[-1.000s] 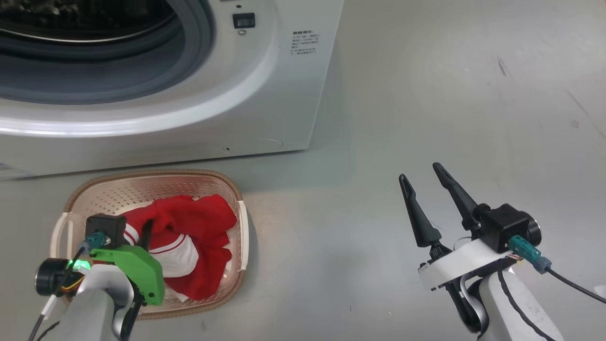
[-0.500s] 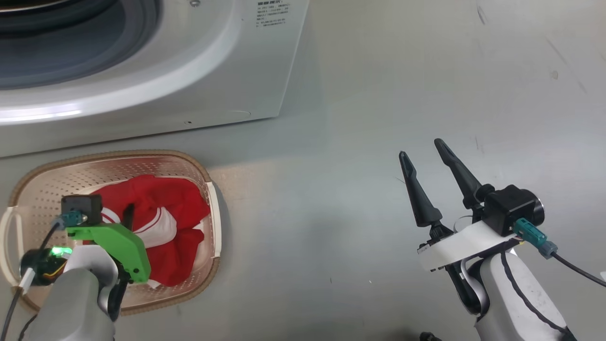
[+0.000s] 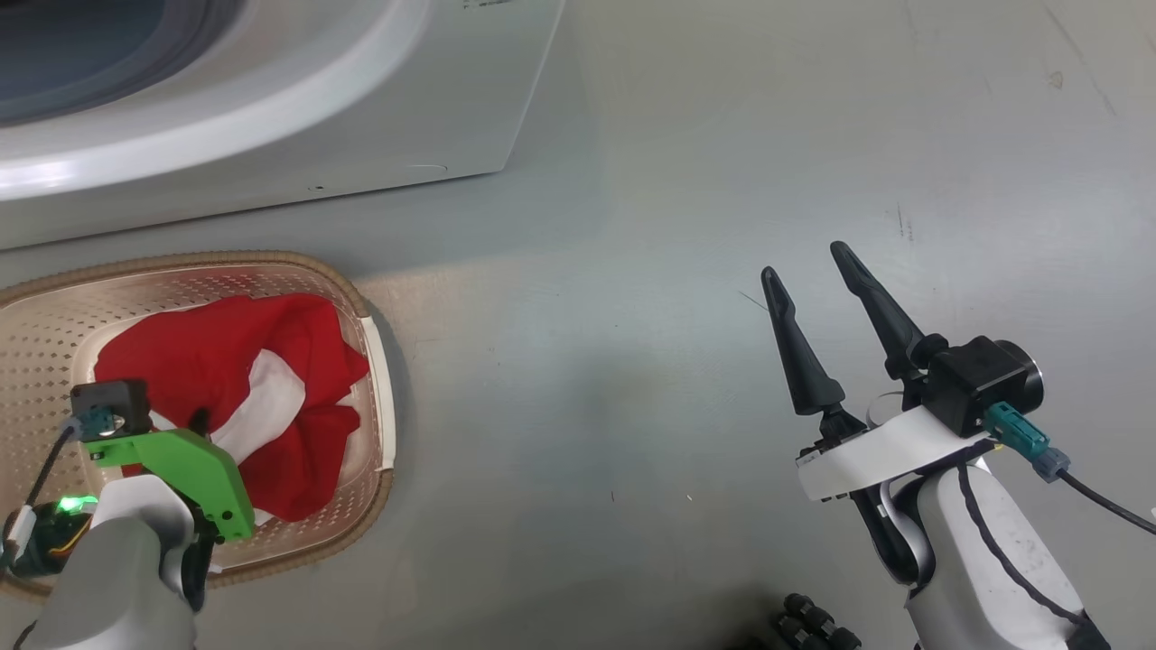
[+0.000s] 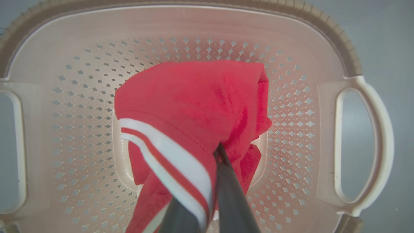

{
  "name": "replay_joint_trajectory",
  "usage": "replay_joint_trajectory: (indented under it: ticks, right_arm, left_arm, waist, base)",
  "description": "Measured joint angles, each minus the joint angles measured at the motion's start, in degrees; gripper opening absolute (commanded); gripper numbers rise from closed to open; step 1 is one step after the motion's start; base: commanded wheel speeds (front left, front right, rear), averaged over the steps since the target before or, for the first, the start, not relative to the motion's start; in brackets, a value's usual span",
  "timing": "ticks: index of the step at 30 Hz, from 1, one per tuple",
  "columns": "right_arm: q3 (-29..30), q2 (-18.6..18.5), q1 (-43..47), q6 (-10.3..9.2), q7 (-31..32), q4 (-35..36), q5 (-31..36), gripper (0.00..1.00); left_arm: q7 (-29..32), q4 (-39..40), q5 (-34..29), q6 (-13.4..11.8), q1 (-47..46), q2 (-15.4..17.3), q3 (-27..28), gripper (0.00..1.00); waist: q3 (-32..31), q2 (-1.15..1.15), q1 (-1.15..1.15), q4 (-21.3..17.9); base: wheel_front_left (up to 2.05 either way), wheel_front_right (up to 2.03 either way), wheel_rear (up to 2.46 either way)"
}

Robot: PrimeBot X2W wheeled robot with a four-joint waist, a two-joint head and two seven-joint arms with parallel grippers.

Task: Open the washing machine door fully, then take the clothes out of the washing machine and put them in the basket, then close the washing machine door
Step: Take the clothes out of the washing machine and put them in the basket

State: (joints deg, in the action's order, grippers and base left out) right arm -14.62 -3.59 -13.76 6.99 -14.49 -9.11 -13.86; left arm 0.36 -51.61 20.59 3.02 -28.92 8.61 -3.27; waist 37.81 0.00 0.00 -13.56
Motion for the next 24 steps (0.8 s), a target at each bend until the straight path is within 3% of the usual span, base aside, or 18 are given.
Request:
replay_joint_trajectory:
  ticks: [15,16,17,24]
  right_arm:
    - [1.1,-0.1,-0.5,-0.01,0.0,0.4,0.4,1.00]
    - [1.1,-0.1,-0.6,-0.01,0.0,0.3,0.4,1.00]
    - [1.1,-0.1,-0.7,-0.01,0.0,0.3,0.4,1.00]
    - [1.2,0.0,-1.2,-0.01,0.0,-0.3,0.4,1.00]
  left_arm:
    - [-1.3,-7.0,-0.6,-0.5,-1.7,-1.9,-1.6,0.00]
    - [-1.5,-7.3,-0.6,-0.4,-2.0,-2.0,-1.7,0.43]
    - [-1.8,-7.4,-0.6,-0.1,-2.2,-2.1,-1.7,1.00]
    - [-3.6,-9.9,-0.6,0.4,-2.9,-2.2,-1.7,1.00]
  waist:
    - [0.9,0.00,0.00,0.7]
    - [0.9,0.00,0.00,0.8]
    - [0.9,0.00,0.00,0.8]
    - [-0.6,0.00,0.00,1.3]
  base:
    - [0.00,0.00,0.00]
    - [0.00,0.00,0.00]
    - [0.00,0.00,0.00]
    - [0.00,0.00,0.00]
